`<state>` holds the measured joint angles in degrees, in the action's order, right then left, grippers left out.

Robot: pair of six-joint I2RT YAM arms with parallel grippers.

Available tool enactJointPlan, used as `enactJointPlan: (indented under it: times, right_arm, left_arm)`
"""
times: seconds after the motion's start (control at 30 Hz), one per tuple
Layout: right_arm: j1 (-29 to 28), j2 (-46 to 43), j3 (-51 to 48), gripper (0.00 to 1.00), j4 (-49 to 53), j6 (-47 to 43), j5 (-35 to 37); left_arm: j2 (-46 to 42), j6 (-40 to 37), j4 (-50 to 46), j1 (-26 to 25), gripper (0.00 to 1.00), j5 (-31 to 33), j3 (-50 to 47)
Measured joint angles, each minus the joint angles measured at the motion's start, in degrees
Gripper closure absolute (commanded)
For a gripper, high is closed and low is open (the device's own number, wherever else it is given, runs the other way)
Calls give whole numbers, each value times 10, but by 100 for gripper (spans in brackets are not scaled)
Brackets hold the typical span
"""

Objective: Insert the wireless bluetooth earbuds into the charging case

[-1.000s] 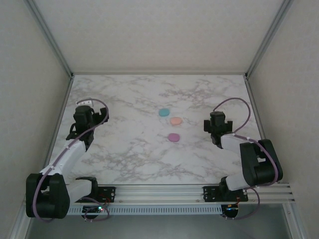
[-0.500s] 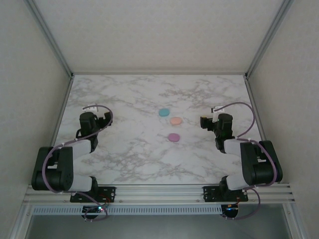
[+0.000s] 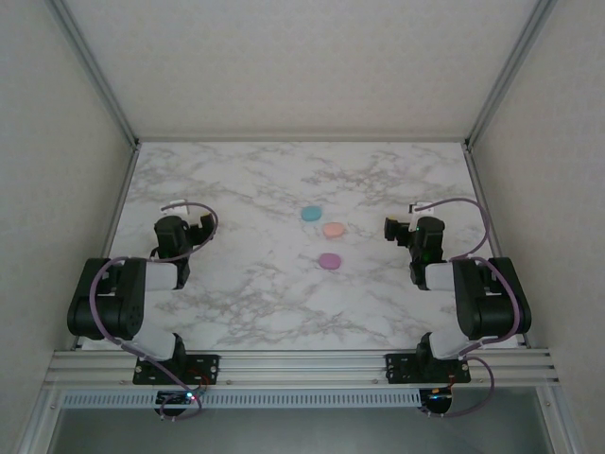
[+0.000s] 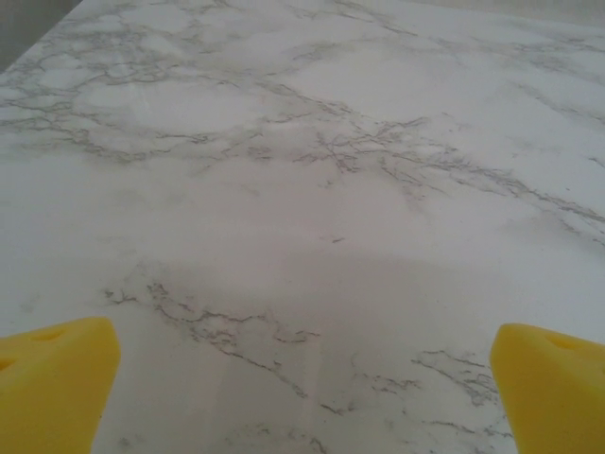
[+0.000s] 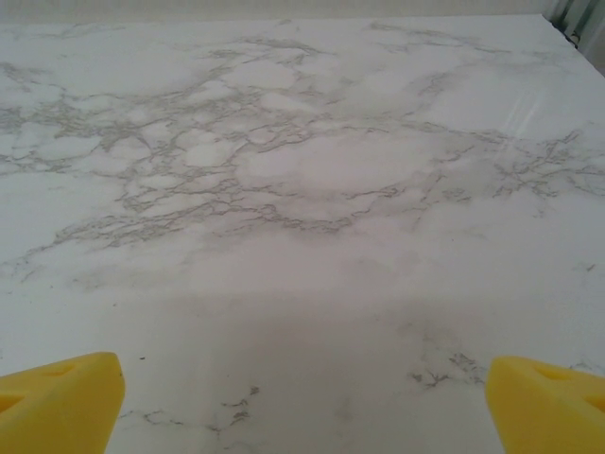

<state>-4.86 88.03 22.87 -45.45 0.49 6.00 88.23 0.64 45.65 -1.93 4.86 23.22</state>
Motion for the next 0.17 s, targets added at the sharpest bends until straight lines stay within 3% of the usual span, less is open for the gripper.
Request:
enactJointPlan:
  times: [0.17]
  right_arm:
    - [0, 0, 0, 1, -2, 2, 0]
  left_arm:
    - [0, 0, 2, 0, 0, 2, 0]
